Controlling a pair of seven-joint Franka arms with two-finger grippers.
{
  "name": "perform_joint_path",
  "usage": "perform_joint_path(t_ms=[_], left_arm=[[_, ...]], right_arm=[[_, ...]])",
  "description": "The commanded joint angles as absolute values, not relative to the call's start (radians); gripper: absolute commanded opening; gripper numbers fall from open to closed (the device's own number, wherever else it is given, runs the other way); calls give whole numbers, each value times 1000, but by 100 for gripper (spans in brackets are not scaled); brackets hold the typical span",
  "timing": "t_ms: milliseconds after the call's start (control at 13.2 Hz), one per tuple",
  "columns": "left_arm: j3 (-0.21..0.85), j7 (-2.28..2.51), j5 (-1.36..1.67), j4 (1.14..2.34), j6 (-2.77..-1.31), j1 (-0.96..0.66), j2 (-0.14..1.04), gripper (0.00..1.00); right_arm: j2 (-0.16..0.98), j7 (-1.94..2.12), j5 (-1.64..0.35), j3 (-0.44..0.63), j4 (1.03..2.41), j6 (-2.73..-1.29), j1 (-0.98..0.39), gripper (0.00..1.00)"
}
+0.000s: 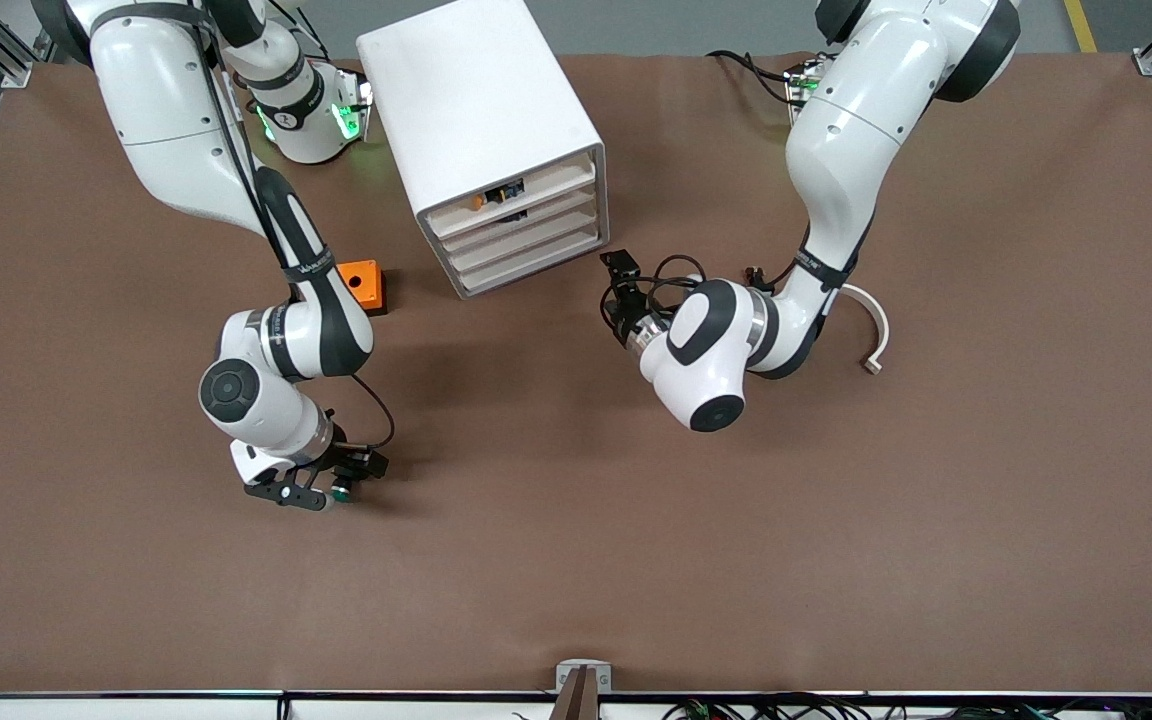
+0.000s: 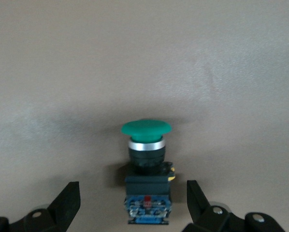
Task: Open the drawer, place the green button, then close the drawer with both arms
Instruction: 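Hook the drawer handle with the left gripper while the right gripper lifts the button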
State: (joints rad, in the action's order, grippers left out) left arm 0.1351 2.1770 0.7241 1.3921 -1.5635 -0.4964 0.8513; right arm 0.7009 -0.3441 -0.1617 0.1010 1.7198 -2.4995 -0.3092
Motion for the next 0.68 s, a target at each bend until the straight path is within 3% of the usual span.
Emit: perform_joint_path(t_ms=[0, 302, 378, 453, 605], left_arm=[[124, 2200, 741, 1374, -1554, -531, 867, 94], [126, 2200, 805, 1377, -1557, -592, 899, 83], [126, 2204, 810, 1376, -1557, -604, 920, 78], [127, 2207, 825, 1376, -1557, -609, 928, 66], [127, 2207, 897, 1376, -1560, -615, 942, 62]], right_arm=[[729, -331, -184, 100, 1704, -2534, -301, 93], [730, -333, -184, 100, 1704, -2534, -298, 55], [729, -333, -184, 100, 1704, -2534, -298, 47], [729, -334, -184, 100, 1704, -2534, -296, 40], [729, -347, -187, 98, 1703, -2523, -295, 25]])
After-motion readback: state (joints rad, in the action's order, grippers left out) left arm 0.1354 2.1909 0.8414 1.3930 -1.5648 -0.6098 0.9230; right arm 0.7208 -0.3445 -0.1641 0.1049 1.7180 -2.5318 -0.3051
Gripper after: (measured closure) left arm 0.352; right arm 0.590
